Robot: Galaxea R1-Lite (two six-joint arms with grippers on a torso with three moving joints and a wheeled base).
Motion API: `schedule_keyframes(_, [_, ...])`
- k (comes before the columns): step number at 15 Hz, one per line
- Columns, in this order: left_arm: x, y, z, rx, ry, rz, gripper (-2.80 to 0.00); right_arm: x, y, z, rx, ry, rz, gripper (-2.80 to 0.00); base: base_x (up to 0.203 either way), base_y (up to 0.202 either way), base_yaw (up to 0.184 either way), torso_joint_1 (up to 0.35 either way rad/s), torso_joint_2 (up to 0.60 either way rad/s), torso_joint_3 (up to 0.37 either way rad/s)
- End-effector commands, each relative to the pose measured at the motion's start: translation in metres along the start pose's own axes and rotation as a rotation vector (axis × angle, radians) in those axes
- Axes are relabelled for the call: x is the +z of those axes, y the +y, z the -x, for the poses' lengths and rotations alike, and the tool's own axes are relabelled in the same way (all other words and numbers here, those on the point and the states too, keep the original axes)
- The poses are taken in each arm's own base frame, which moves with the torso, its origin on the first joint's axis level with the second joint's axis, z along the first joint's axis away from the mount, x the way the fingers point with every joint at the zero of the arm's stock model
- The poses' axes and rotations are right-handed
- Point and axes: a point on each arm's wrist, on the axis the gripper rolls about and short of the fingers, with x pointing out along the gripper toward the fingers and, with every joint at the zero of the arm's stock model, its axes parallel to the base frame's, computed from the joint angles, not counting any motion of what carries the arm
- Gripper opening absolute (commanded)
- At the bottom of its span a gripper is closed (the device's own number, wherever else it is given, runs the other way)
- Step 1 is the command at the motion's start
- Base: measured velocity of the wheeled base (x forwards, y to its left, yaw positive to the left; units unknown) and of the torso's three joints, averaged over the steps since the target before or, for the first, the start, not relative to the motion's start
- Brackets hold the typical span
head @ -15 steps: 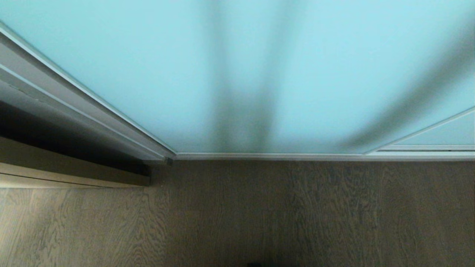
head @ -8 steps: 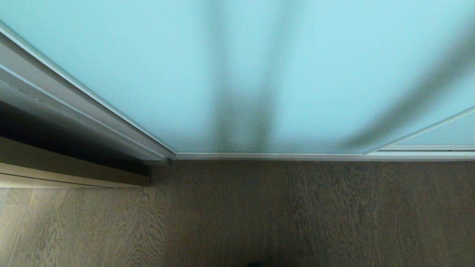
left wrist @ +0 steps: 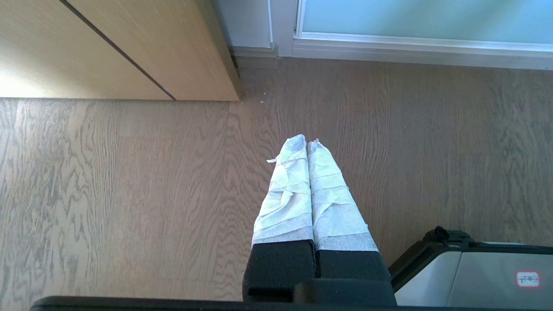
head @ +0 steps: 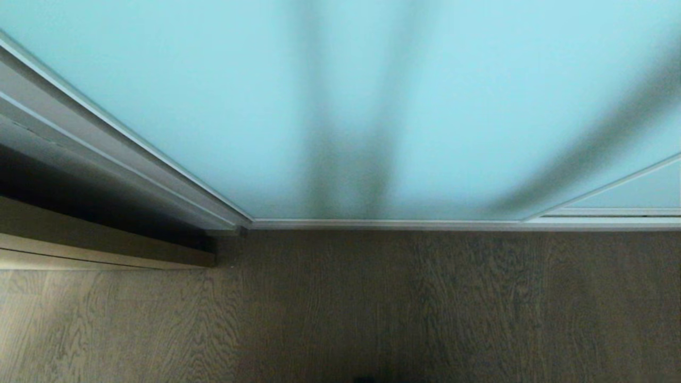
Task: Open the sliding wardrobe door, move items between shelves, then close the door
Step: Open the door
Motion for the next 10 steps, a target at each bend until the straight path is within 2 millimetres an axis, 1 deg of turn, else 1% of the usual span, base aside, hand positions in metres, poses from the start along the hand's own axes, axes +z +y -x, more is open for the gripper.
schedule_keyframes(1, [0.0,0.0,0.0,0.0,0.002,0.001,-2.8,0.003,-0.002,-0.011,0.009,-0.022,0.003,-2.8,0.0,0.0,0.0,0.0,0.0,0.0])
schedule_keyframes(4, [0.0,0.0,0.0,0.0,0.002,0.001,-2.8,0.007,-0.003,-0.016,0.021,-0.049,-0.01,-2.8,0.0,0.0,0.0,0.0,0.0,0.0])
schedule_keyframes(8, [0.0,0.0,0.0,0.0,0.002,0.001,-2.8,0.004,-0.007,-0.023,0.015,-0.033,-0.02,-2.8,0.0,0.0,0.0,0.0,0.0,0.0])
schedule_keyframes(10, [0.0,0.0,0.0,0.0,0.002,0.001,-2.8,0.007,-0.005,-0.022,0.018,-0.044,-0.018,-2.8,0.0,0.0,0.0,0.0,0.0,0.0])
